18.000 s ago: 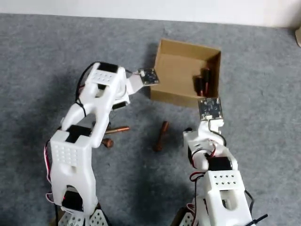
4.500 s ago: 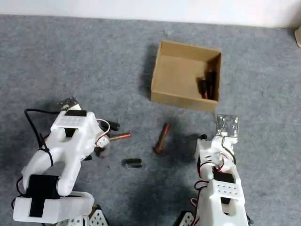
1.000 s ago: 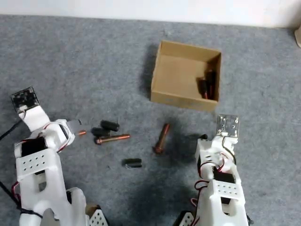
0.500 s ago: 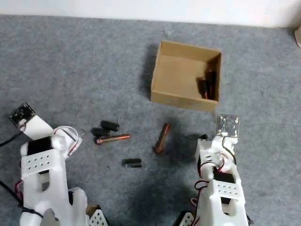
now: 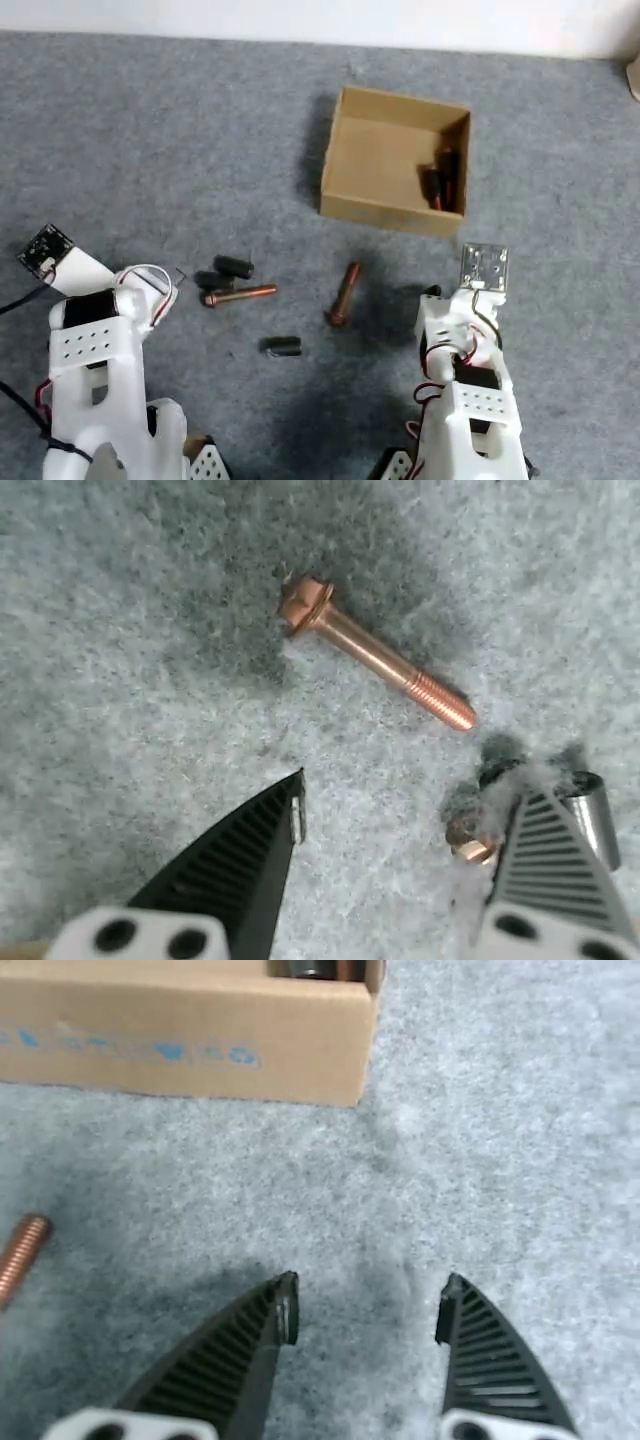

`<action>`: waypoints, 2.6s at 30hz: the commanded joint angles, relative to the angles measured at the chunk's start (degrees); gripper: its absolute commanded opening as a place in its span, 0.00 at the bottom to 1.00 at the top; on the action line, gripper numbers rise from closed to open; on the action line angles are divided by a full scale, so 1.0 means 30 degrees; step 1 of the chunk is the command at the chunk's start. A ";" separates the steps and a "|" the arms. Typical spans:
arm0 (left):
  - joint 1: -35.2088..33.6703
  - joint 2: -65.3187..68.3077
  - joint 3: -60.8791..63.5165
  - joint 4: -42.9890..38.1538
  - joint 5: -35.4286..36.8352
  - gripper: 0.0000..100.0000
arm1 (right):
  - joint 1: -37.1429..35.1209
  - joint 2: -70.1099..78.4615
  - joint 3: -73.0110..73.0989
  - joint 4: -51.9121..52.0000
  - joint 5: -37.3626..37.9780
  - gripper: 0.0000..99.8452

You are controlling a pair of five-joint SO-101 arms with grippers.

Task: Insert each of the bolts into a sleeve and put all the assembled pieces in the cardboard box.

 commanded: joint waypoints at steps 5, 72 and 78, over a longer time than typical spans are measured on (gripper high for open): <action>-0.0220 -0.0278 -0.0425 -0.0381 0.0117 0.30 | 0.0249 -0.0161 0.1245 -0.0454 -0.0029 0.21; -0.1568 2.2198 -2.1729 0.6652 0.7004 0.30 | 0.0249 -0.0161 0.1245 -0.0454 -0.0029 0.21; -0.0747 2.2286 -2.5714 0.8234 0.5802 0.30 | 0.0249 -0.0161 0.1245 -0.0454 -0.0029 0.21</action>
